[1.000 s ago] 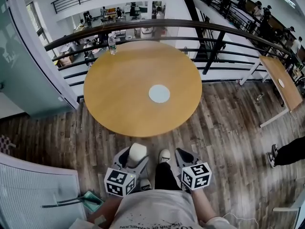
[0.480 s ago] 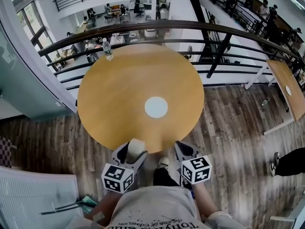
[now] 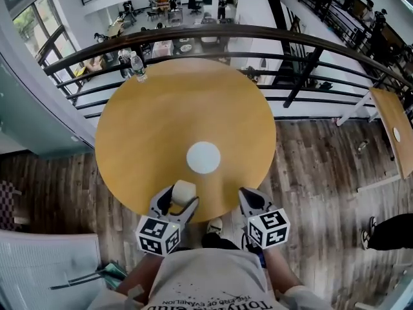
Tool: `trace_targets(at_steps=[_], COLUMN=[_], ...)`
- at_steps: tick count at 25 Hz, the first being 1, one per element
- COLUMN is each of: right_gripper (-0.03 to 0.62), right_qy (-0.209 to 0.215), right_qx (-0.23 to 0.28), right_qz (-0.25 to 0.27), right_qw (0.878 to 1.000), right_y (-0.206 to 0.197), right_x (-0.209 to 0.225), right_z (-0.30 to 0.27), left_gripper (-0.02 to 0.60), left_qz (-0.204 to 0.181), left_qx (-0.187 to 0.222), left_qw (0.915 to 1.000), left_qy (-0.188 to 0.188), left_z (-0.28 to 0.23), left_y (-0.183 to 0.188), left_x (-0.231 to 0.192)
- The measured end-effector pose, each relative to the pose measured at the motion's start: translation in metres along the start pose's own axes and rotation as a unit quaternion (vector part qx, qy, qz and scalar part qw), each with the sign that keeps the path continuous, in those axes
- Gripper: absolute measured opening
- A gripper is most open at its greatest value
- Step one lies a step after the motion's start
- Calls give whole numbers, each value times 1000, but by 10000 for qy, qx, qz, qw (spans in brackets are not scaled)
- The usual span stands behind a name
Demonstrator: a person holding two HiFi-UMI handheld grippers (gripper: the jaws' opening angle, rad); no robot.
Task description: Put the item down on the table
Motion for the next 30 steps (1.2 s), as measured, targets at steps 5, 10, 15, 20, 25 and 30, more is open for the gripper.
trace_targets(at_steps=[5,10,15,20,25,30], right_gripper=[26,26,26,26,26,26], right_qy=[152,117,-183,-370,-487,-537], right_qx=[-124,-196,-165,-175,-190,-249], right_qz=[-44,-93,-295,-359,-427,-485], right_qw=[9998,9997,9993,9985,9977,9971], right_y=[8,11,9,8,6,0], right_x=[16,16,18,19,24,34], right_z=[-15,-27,-30,-34,-36,-45], left_gripper=[333,333,333,333,333,333], left_qz=[18,37,-49,-164,-132,-144], left_qx=[-141,-262,-351,-411,-534,-633], left_qw=[9998,9996,9994,9990,9983,9976], left_qy=[132,99,65,-50,-166,-223], left_z=[-16,-24,-28,-34,-43,-60], left_y=[7,10,13,19,13,8], left_x=[0,-10,-34,-52,-51,-57])
Point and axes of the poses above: the fingertips, and each gripper's own axes: z backward along the fingers, x to its right, y out of its top, the point moved 2 cm from there along z, backward along the fingers, and after that the axes turned 9 degrees about x, right-handed, at the moved point
